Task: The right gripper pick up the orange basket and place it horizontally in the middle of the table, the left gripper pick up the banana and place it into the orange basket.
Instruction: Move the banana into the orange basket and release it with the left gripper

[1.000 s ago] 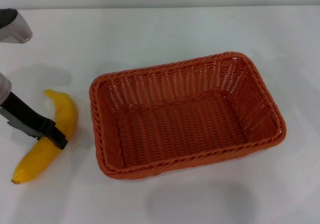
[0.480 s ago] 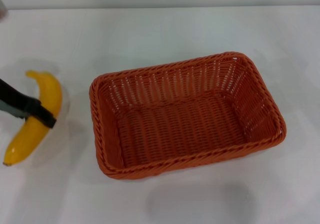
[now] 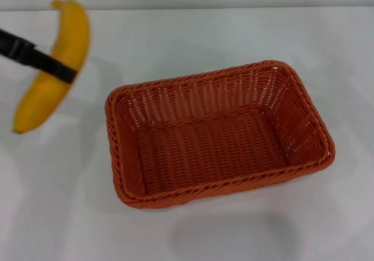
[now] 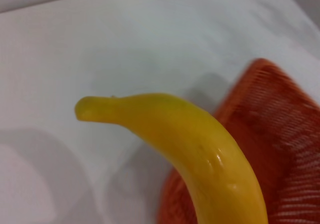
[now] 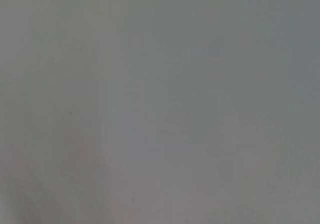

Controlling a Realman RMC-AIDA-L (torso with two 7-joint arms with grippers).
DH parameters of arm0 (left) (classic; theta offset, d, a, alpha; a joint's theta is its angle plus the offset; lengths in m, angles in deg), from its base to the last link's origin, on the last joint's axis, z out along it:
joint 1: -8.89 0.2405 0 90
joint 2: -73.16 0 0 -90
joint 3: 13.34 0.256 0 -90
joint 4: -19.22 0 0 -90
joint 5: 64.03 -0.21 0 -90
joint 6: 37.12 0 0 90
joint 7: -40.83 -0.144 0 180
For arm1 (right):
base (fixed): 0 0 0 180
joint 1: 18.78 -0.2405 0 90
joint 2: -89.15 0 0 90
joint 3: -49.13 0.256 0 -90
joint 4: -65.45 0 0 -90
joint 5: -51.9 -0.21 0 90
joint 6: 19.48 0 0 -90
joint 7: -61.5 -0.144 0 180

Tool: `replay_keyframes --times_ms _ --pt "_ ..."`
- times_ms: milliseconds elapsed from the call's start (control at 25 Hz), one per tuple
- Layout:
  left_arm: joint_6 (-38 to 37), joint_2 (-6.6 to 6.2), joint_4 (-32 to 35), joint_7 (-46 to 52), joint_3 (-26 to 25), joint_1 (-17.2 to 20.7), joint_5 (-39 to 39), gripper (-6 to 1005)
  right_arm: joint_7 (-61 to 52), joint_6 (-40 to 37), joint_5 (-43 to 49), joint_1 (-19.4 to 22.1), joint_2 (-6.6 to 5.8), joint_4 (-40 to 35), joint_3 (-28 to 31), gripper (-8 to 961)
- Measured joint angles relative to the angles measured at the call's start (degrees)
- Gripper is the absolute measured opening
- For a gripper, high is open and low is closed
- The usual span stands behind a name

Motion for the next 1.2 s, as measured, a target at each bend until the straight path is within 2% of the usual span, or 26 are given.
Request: replay_keyframes --times_ms 200,280,400,440,480,560,800,840,1000,1200 --pt "0.1 0.03 7.7 -1.1 0.0 -3.7 -0.2 501 0.2 0.2 -0.1 -1.2 -0.02 0.2 -0.2 576" --pt "0.5 0.59 9.0 -1.7 0.0 -5.2 0.1 501 0.7 0.3 -0.2 -2.0 0.00 1.0 -0.3 576" --pt "2.4 2.52 10.4 -2.3 0.0 -8.4 -0.2 502 1.5 0.3 -0.8 -2.2 -0.04 1.7 -0.3 576" --pt "2.4 2.52 10.4 -2.3 0.0 -8.4 -0.2 502 1.7 0.3 -0.9 -2.2 -0.04 1.8 -0.3 576" --pt "5.3 4.41 12.9 -2.8 0.0 -11.2 -1.4 503 1.9 0.3 -1.1 -2.2 -0.04 2.0 -0.3 576" --pt "6.7 5.35 14.5 -3.0 0.0 -12.4 -2.3 503 2.7 0.3 -1.6 -2.3 -0.03 2.2 -0.3 576" --pt "14.2 10.35 19.9 -4.1 0.0 -16.9 -9.1 505 3.6 0.2 -2.1 -2.3 -0.11 2.3 -1.4 576" --pt "15.3 10.77 20.5 -4.1 0.0 -17.3 -9.8 505 3.6 0.2 -2.1 -2.3 -0.13 2.3 -1.5 576" --pt "18.8 11.15 24.9 -3.6 -0.1 -17.7 -9.9 506 3.9 0.1 -2.1 -2.0 -0.13 2.4 -1.6 575" --pt "20.9 11.17 25.5 -2.8 -0.1 -17.7 -9.1 508 4.3 0.3 -2.1 -1.8 -0.12 2.4 -1.5 575"
